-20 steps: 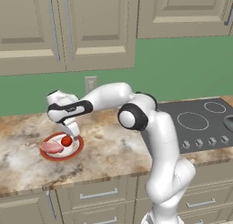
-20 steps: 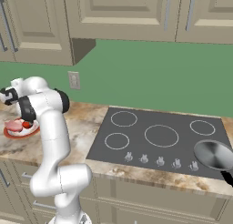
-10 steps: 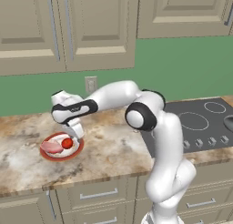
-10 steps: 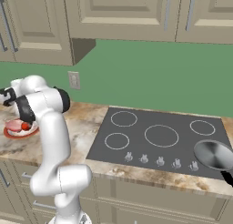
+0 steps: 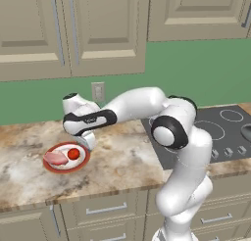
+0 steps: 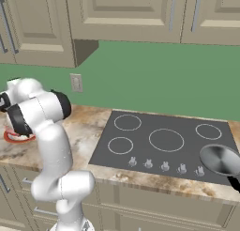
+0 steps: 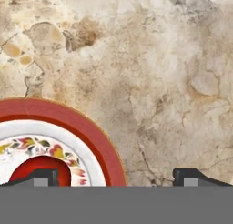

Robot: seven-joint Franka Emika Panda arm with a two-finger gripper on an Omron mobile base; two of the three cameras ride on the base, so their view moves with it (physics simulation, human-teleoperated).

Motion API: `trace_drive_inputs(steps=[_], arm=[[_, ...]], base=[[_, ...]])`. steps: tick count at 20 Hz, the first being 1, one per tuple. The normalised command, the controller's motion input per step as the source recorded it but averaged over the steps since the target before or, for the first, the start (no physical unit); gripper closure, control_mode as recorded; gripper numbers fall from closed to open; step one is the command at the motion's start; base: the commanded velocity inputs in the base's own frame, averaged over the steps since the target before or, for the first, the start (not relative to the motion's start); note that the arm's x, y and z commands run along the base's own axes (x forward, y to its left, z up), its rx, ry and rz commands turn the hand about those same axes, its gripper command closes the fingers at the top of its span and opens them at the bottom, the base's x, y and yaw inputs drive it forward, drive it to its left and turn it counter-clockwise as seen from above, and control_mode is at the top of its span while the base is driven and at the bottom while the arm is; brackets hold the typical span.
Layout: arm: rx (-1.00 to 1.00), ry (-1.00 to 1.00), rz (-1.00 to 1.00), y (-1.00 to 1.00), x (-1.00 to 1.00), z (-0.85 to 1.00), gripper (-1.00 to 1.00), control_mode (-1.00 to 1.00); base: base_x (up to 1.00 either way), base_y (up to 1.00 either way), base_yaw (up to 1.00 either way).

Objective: Place the steak on the plate and place the tomato on the same plate.

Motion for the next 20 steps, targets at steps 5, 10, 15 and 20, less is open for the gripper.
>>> trace_drive_inputs(steps=[5,10,15,20], arm=[[0.13,-0.22,0.11,-0.16,-0.39,0.33,-1.00,-1.00],[0.09,-0.06,0.15,-0.15,-0.36,0.38,-1.00,-1.00],[0.00,0.05,0.31,-0.27,-0.29,0.38,-1.00,-1.00],[-0.04,-0.01,0.40,-0.34,-0.43,0.30,-1.00,-1.00]], base=[[0.00,0.00,0.00],[0.00,0.00,0.00],[0.00,0.00,0.00],[0.00,0.00,0.00]])
